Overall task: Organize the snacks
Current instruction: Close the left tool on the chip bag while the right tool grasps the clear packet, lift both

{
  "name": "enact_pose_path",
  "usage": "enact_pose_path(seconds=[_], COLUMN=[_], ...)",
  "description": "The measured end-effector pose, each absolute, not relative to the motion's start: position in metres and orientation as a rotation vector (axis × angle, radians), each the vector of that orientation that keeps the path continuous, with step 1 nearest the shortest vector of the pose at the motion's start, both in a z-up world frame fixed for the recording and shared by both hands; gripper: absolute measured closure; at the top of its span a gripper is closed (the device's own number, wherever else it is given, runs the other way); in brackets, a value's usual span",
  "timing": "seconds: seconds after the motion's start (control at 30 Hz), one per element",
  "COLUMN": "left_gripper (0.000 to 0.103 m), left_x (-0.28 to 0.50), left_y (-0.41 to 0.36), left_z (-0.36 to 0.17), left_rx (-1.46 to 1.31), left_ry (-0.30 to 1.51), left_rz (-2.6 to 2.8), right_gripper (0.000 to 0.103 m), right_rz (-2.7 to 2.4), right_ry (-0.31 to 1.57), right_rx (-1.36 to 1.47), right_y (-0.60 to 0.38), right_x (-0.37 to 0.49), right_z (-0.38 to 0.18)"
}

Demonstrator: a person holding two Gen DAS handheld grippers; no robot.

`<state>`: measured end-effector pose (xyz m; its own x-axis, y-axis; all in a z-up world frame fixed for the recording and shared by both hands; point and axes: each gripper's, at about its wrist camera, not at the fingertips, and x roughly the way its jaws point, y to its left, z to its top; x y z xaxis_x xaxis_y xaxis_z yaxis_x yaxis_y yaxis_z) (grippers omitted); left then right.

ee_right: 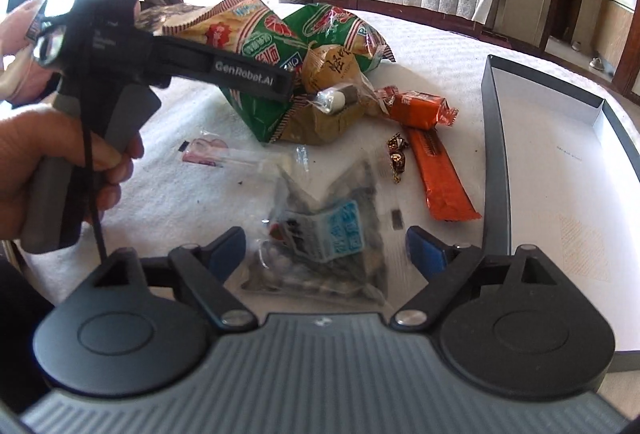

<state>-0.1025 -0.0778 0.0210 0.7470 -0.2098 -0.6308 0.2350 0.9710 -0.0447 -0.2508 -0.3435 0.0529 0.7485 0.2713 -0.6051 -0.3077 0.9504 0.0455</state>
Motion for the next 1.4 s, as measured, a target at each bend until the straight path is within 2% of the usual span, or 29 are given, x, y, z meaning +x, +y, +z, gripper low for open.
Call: enact_pose_path(seconds=[0.07,0.13,0.27,0.47,0.6,0.9,1.07,1.13,1.37,1.4], left_gripper=[0.024,0.032,0.04,0.042,0.042,0.042,0.043,0.042,0.042,0.042], left_x=[-0.104,-0.106,-0.107,-0.109,-0.112,-0.119,-0.127,-0.129,-0.133,-0.133], left_y=[-0.076,-0.08,-0.079,-0.077,-0.077,-0.08,-0.078,-0.078,-0.075,-0.073], left_z=[0.023,0.024,0.024,0.027,0.03,0.036,0.047,0.051,0.053,0.053], left_rx=[0.012,0.016,-0.009,-0.004,0.005,0.055,0.077,0.09,0.104,0.096], left_ry=[0.689,0.684,0.69,0.688,0.685,0.65,0.611,0.602,0.615,0.619], left_rz=[-0.273,-0.295,-0.31,-0.308,-0.294,-0.252,-0.233,-0.226,-0.21,-0.212], right_gripper=[0.02,0.022,0.024,0.024,0.032,0.041,0.049,0.056,0.056,0.053], right_rz=[0.318,0.318,0.312,0.312,0.311,0.312,0.319,0.323,0.31,0.311], right_ry=[0.649,0.646,0.642,0.644,0.628,0.615,0.602,0.597,0.631,0.637], right_rx=[-0.055,-0.045,-0.046,-0.037,-0.041,-0.029,0.0,0.008,0.068,0.075], right_y=[-0.345,-0.346,-0.347,-0.349,-0.35,-0.352,-0.353,-0.354,-0.361,-0.362], right_x=[-0.252,-0.252,-0.254,-0.255,-0.255,-0.256,-0.258,-0.259,-0.255,-0.254], right_z=[0.054,0.054,0.055,0.056,0.058,0.06,0.063,0.065,0.06,0.059])
